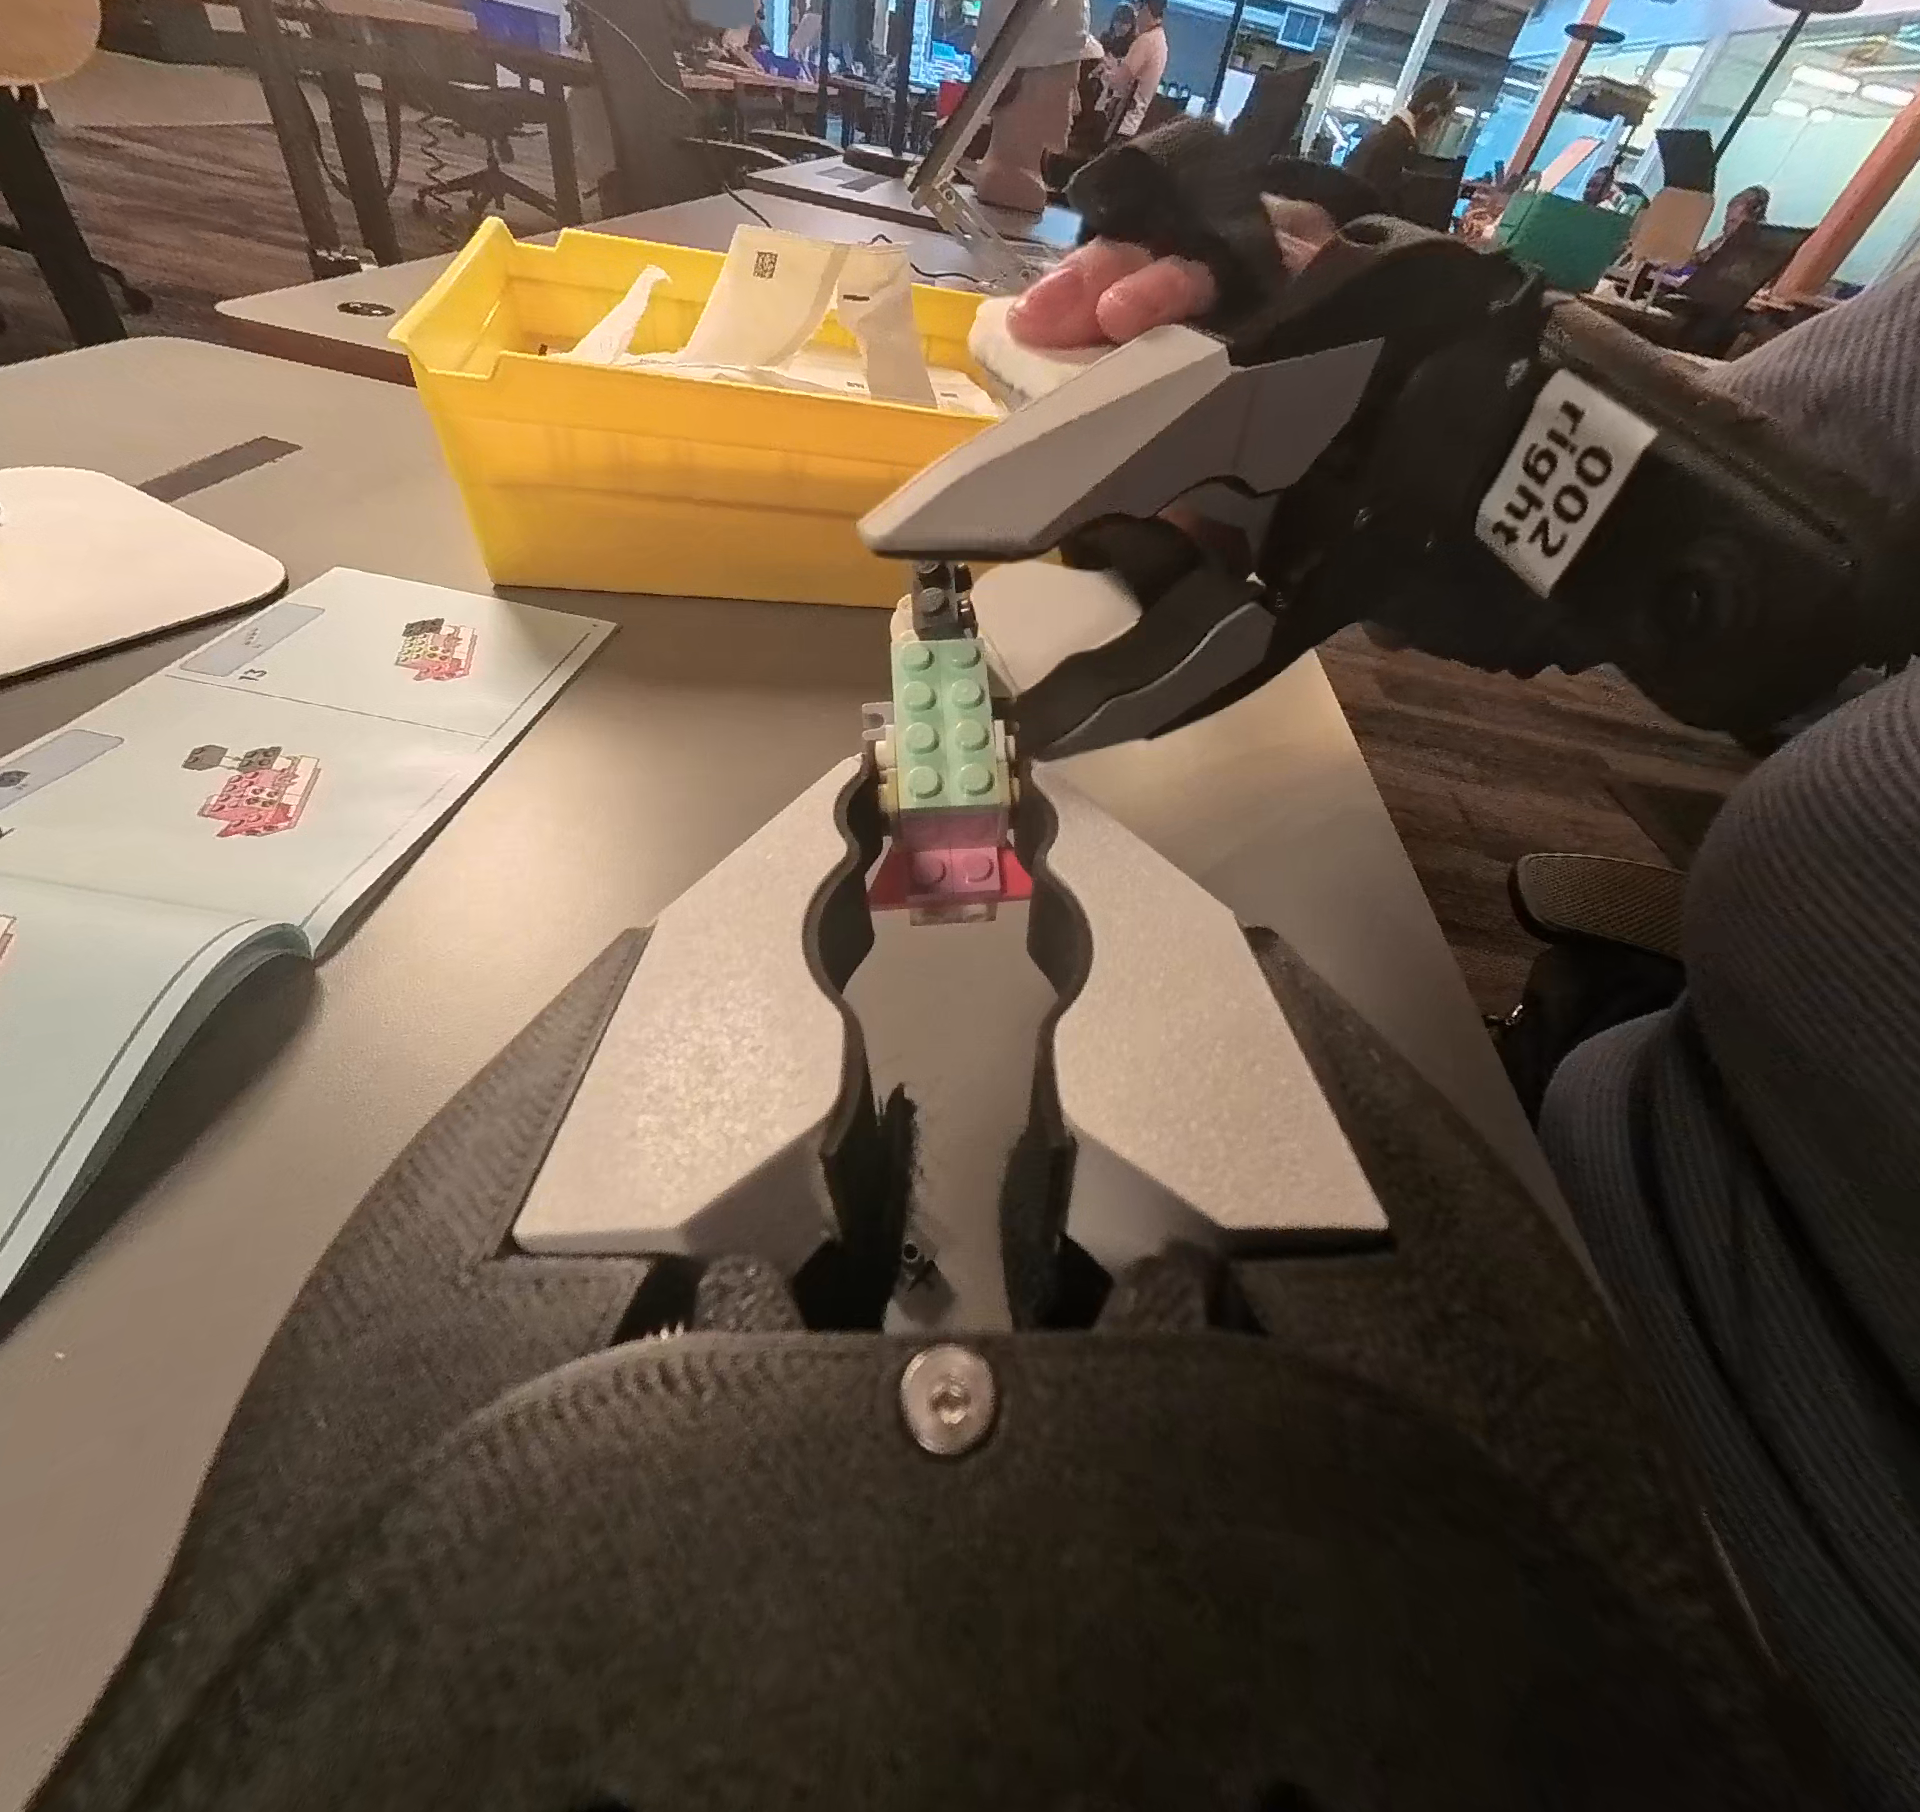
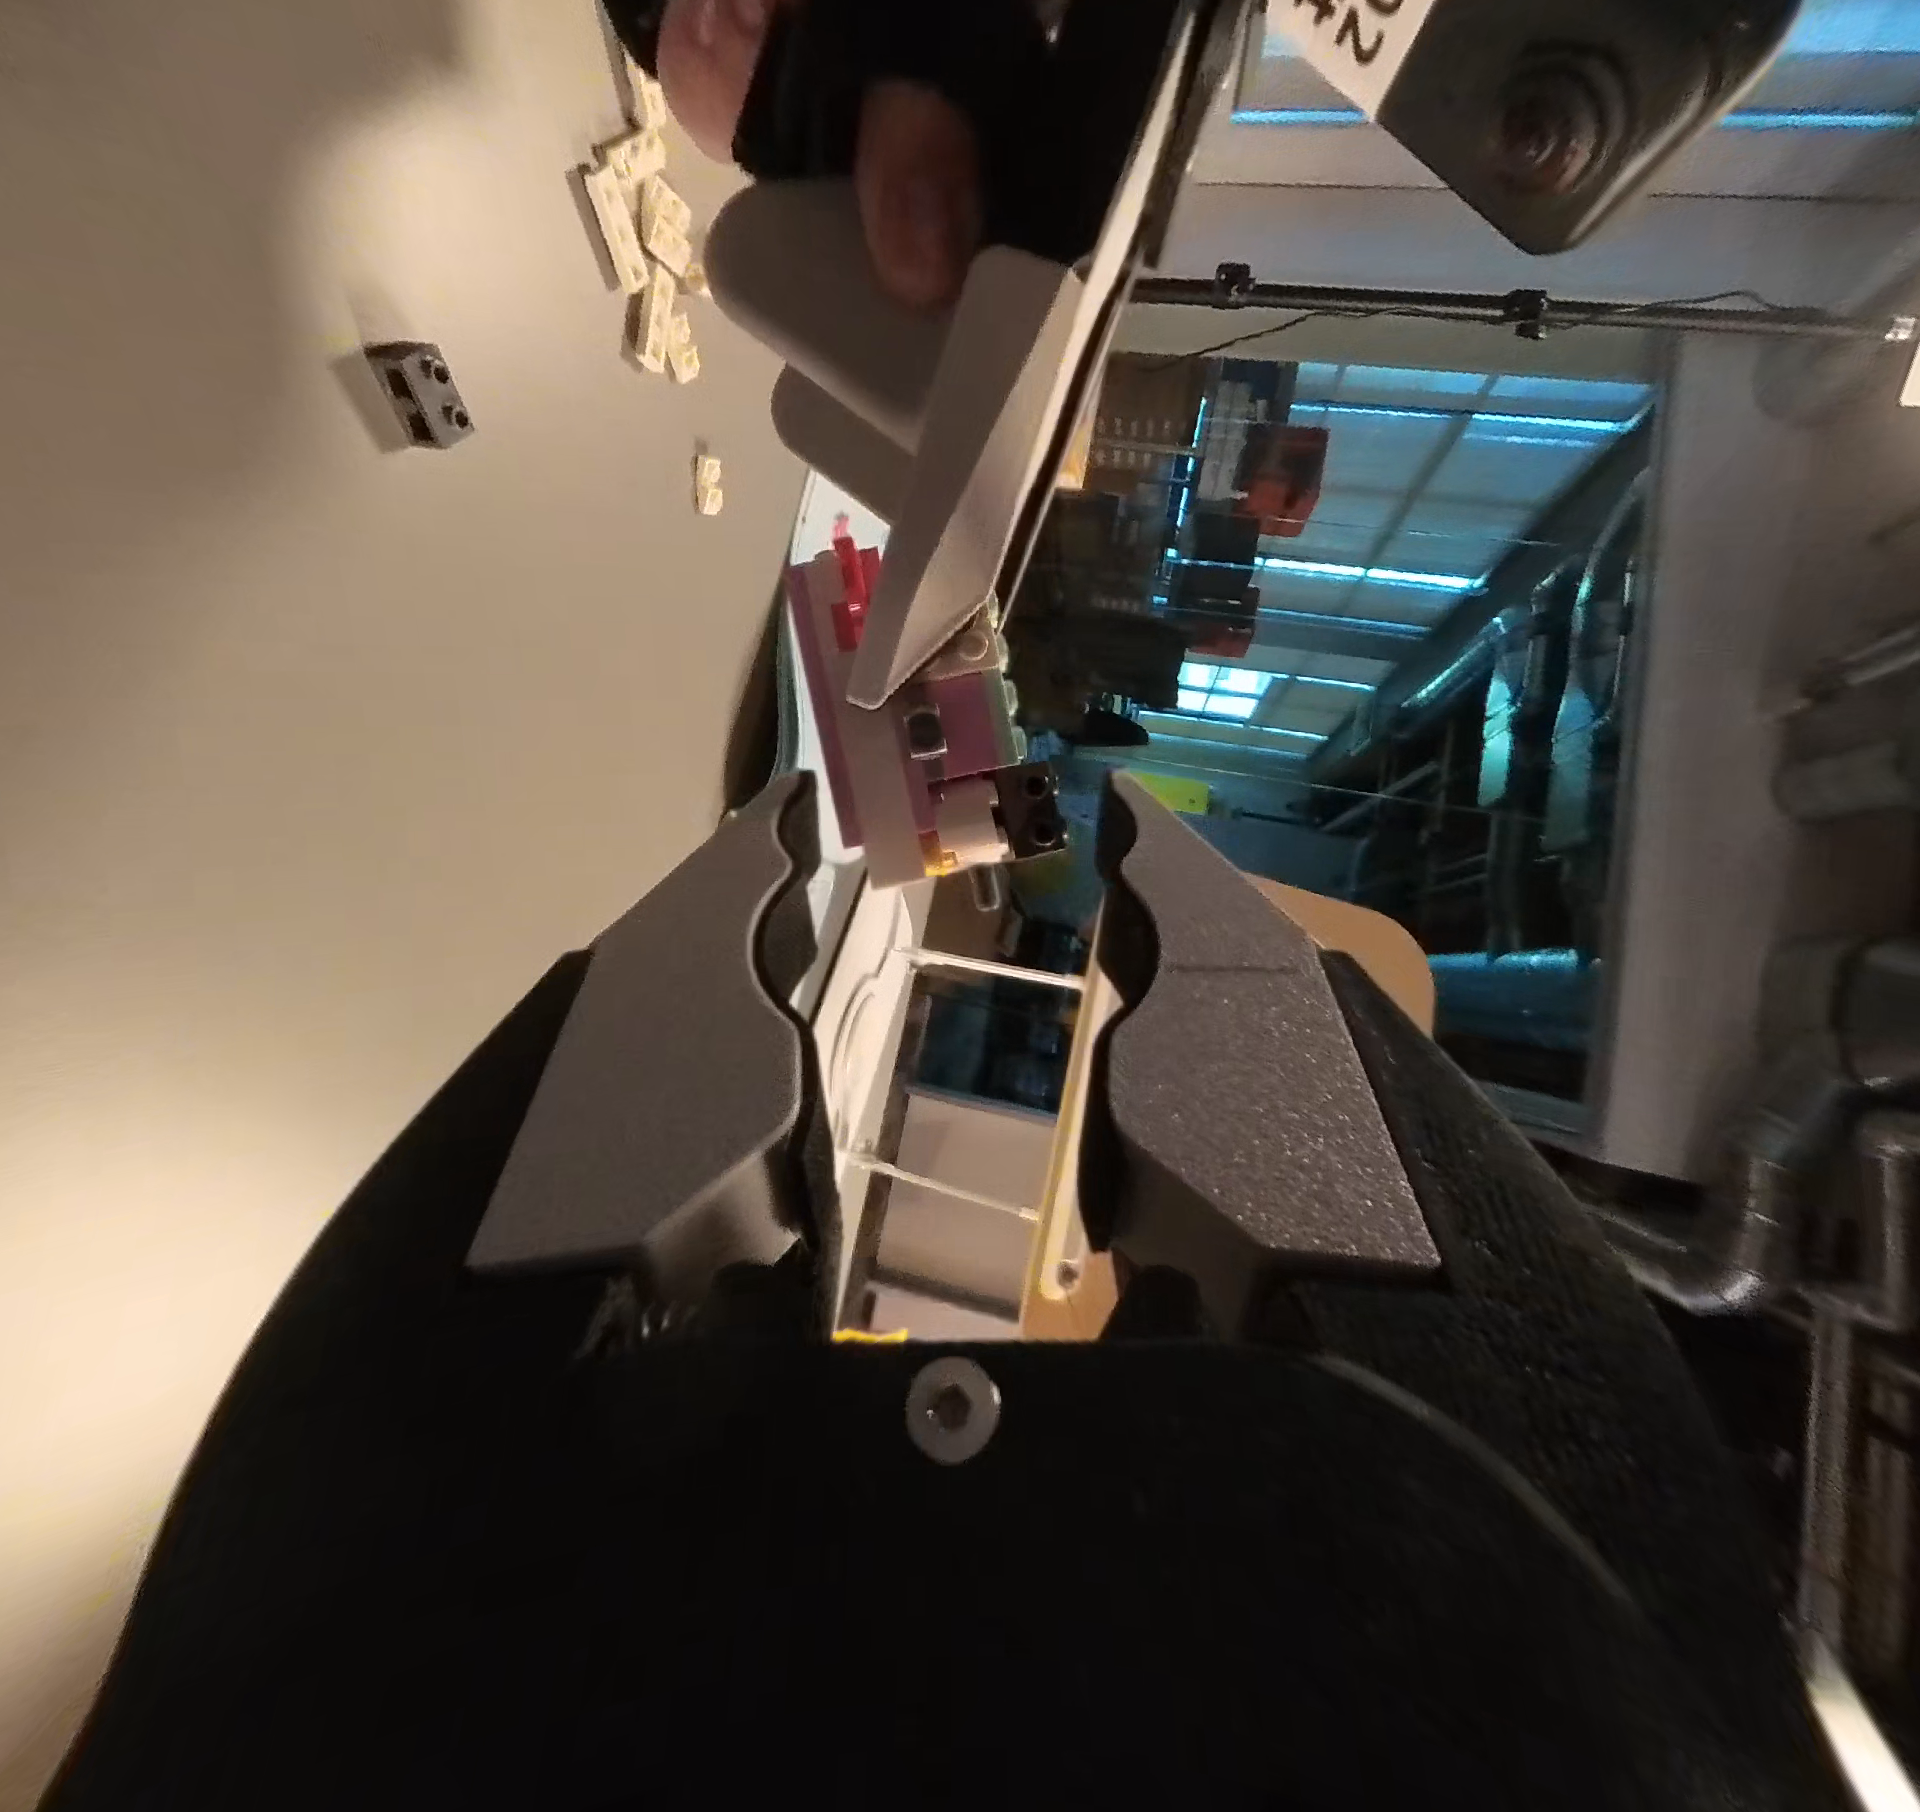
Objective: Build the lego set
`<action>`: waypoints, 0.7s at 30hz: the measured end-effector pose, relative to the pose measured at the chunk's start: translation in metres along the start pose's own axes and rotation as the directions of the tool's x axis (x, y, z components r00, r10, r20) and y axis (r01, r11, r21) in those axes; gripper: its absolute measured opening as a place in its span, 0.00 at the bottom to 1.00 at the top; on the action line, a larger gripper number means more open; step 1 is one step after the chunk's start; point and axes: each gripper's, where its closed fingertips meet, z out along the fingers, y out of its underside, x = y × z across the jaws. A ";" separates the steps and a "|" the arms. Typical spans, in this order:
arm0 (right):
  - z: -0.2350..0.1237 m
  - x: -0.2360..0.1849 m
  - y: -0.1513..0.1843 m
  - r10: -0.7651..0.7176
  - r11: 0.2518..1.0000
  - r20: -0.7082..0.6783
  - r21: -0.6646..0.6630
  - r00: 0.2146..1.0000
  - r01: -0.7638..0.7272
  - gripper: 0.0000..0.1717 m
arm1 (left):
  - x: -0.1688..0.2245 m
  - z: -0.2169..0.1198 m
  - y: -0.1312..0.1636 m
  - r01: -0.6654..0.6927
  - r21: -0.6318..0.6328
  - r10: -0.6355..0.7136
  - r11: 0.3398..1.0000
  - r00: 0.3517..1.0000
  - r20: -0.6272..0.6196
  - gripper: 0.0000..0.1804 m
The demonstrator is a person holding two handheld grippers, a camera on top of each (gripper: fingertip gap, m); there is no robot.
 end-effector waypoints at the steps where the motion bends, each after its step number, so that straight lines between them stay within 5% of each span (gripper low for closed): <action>1: 0.000 0.001 0.000 -0.004 1.000 -0.002 0.001 1.000 0.004 0.28 | 0.000 0.000 0.000 0.001 0.001 -0.001 1.000 1.000 -0.002 0.13; 21: -0.002 -0.002 0.003 -0.121 0.992 -0.083 -0.031 0.989 0.119 0.24 | 0.001 0.003 0.002 0.076 -0.002 -0.076 0.997 0.997 -0.029 0.14</action>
